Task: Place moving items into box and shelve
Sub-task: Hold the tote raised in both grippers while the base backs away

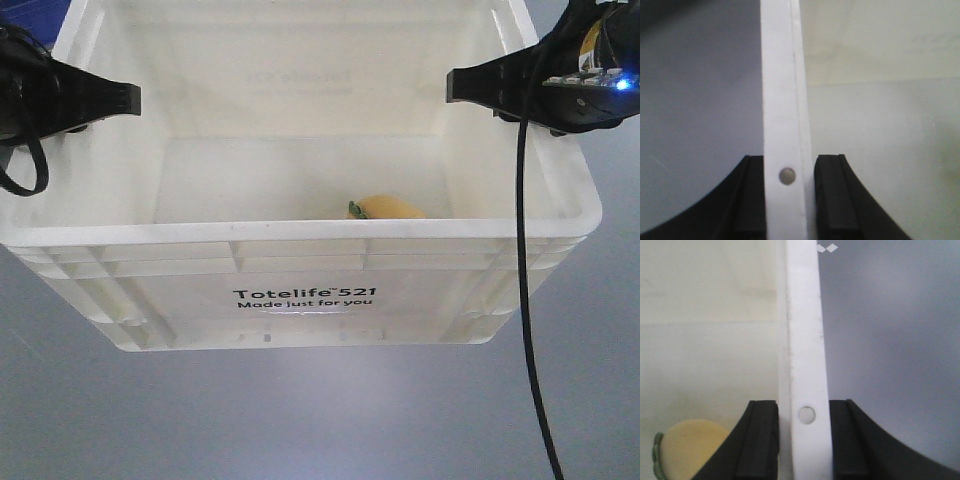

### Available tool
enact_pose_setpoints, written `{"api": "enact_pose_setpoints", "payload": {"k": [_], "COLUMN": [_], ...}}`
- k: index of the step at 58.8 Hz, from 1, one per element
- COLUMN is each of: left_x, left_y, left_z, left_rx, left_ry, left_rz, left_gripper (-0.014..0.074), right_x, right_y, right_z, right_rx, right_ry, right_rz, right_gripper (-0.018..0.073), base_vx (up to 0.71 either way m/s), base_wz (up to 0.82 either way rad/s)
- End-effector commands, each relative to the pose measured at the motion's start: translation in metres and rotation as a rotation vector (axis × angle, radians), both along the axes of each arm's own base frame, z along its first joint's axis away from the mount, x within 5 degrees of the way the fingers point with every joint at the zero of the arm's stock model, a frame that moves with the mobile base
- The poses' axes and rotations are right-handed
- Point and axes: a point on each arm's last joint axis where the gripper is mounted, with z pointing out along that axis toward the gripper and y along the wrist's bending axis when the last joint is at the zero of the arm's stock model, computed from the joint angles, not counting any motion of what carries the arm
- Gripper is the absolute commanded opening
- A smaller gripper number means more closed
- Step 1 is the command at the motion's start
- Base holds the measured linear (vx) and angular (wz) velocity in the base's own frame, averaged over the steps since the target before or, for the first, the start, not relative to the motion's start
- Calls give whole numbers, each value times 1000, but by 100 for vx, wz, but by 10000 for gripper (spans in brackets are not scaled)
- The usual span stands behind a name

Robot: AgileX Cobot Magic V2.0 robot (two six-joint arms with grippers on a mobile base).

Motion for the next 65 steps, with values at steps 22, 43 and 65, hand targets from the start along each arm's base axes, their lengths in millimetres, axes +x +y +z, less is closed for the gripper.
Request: {"api": "enact_pose_setpoints", "payload": {"k": [22, 43, 65], "left_x": [-5, -5, -5], "left_y": [2, 2, 2], "left_z": [35, 35, 34], "left_rx": [-20, -20, -19], "left_ry": [-206, -206, -203], "left_rz": [-56, -56, -54], "left_gripper": [40, 40, 40], "right_x": [-3, -3, -3], "right_y": [-5, -5, -5], "right_z": [32, 32, 32], "right_rx": [-5, -5, -5], "right_ry": [-181, -181, -180], "right_rz": [36, 36, 36], "right_gripper": [39, 39, 39], "base_vx": [11, 13, 14], "base_wz": [46, 50, 55]}}
